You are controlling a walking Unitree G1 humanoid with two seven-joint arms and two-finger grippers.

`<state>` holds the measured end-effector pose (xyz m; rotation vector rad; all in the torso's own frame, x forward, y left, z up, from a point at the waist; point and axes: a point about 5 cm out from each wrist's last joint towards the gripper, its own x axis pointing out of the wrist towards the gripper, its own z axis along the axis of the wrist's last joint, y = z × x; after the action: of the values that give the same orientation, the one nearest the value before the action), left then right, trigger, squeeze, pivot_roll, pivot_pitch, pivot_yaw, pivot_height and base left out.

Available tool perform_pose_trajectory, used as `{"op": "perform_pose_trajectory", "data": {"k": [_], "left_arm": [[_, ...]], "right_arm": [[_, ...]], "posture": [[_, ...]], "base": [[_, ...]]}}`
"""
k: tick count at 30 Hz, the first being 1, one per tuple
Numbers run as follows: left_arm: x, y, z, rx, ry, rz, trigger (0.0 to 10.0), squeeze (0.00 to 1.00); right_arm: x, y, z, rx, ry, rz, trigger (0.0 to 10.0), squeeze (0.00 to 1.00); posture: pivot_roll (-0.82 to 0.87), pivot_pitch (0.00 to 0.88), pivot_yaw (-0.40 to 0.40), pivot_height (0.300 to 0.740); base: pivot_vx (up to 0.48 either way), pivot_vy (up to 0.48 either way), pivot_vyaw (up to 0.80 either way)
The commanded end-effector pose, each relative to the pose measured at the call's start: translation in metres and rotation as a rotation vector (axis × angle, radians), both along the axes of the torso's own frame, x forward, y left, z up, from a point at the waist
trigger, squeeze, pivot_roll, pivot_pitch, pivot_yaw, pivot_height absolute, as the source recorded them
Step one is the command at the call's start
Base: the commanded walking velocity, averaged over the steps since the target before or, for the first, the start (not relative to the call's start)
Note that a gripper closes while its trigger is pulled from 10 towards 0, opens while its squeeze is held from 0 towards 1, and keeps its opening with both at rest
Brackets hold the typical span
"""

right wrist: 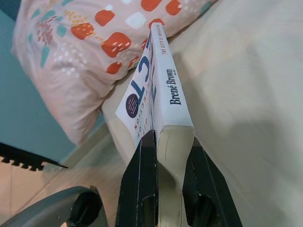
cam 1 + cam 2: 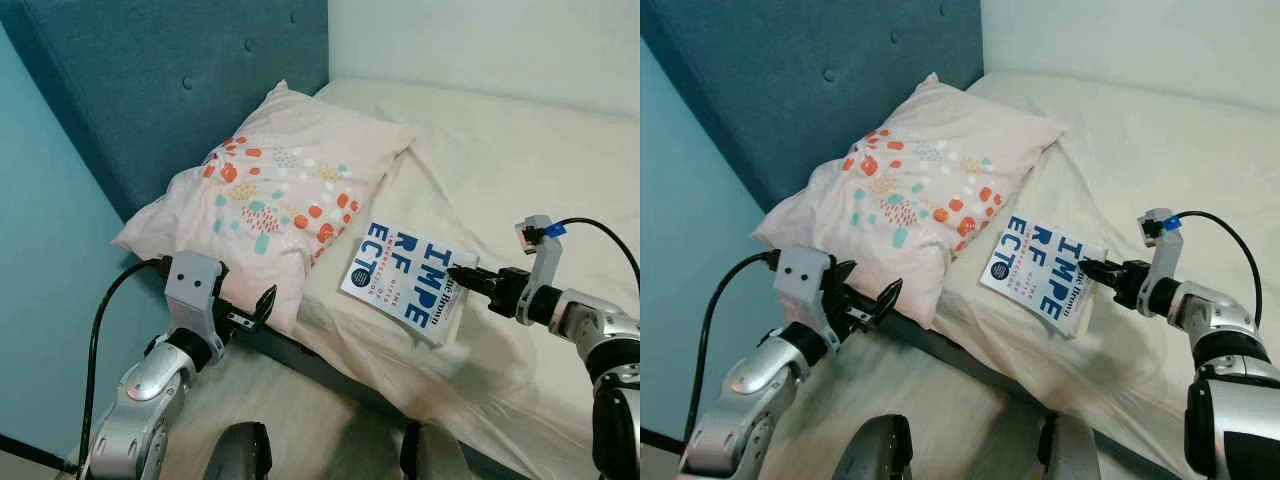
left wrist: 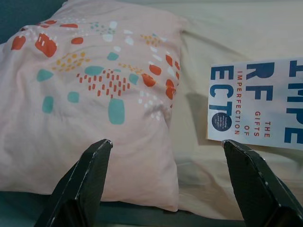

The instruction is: Clean up the room

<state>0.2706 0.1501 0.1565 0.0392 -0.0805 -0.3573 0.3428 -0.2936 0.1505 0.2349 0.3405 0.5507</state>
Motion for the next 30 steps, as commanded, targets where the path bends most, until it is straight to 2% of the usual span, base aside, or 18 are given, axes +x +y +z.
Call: {"op": "perform_pose_trajectory", "data": {"k": [1, 2, 5, 10, 11, 12, 13, 14, 26, 28, 29, 30], "left_arm": [[-0.002, 0.005, 0.001, 0.016, 0.001, 0.007, 10.0, 0.0], [-0.003, 0.005, 0.002, 0.02, -0.001, 0.003, 10.0, 0.0], [-0.003, 0.005, 0.002, 0.022, -0.001, 0.0, 10.0, 0.0], [-0.003, 0.005, 0.002, 0.023, 0.0, -0.002, 10.0, 0.0], [-0.003, 0.004, 0.002, 0.023, 0.0, -0.002, 10.0, 0.0], [-0.003, 0.004, 0.001, 0.022, 0.0, -0.002, 10.0, 0.0], [-0.003, 0.004, 0.001, 0.022, 0.0, -0.002, 10.0, 0.0], [-0.003, 0.004, 0.001, 0.022, 0.0, -0.002, 10.0, 0.0], [-0.003, 0.002, 0.002, 0.019, 0.0, -0.006, 10.0, 0.0], [-0.003, 0.001, 0.002, 0.018, 0.0, -0.008, 10.0, 0.0], [-0.003, 0.001, 0.002, 0.018, 0.0, -0.008, 10.0, 0.0], [-0.002, 0.0, 0.002, 0.017, 0.0, -0.01, 10.0, 0.0]], "right_arm": [[0.001, 0.003, 0.001, 0.013, -0.008, 0.027, 10.0, 0.36], [0.001, 0.004, 0.002, 0.018, -0.006, 0.048, 10.0, 0.51], [0.001, 0.005, 0.002, 0.02, -0.006, 0.057, 10.0, 0.51], [0.001, 0.006, 0.004, -0.002, -0.014, 0.079, 10.0, 0.44], [0.002, 0.005, 0.005, -0.016, -0.021, 0.068, 10.0, 0.36], [0.003, 0.005, 0.005, -0.026, -0.026, 0.055, 10.0, 0.21], [0.003, 0.005, 0.005, -0.026, -0.026, 0.055, 10.0, 0.21], [0.004, 0.004, 0.005, -0.04, -0.038, 0.034, 10.0, 0.0], [0.01, -0.015, 0.02, -0.112, -0.134, -0.208, 10.0, 0.0], [0.012, -0.021, 0.027, -0.11, -0.175, -0.285, 10.0, 0.0], [0.012, -0.021, 0.027, -0.11, -0.175, -0.285, 10.0, 0.0], [0.014, -0.026, 0.035, -0.106, -0.219, -0.35, 10.0, 0.0]], "posture": [[0.18, 0.186, 0.044, 0.574], [0.18, 0.187, 0.044, 0.574], [0.18, 0.187, 0.044, 0.574], [0.18, 0.19, 0.044, 0.574], [0.19, 0.191, 0.044, 0.574], [0.19, 0.191, 0.044, 0.574], [0.19, 0.191, 0.044, 0.574], [0.19, 0.19, 0.044, 0.574], [0.19, 0.191, 0.047, 0.574], [0.19, 0.19, 0.052, 0.574], [0.19, 0.19, 0.052, 0.574], [0.18, 0.188, 0.053, 0.574]], "base": [[0.0, 0.0, 0.0], [0.0, 0.0, 0.0], [0.0, 0.0, 0.0], [0.0, 0.0, 0.0], [0.0, 0.0, 0.0], [0.0, 0.0, 0.0], [0.0, 0.0, 0.0], [0.0, 0.0, 0.0], [0.0, 0.0, 0.0], [0.0, 0.0, 0.0], [0.0, 0.0, 0.0], [0.0, 0.0, 0.0]]}}
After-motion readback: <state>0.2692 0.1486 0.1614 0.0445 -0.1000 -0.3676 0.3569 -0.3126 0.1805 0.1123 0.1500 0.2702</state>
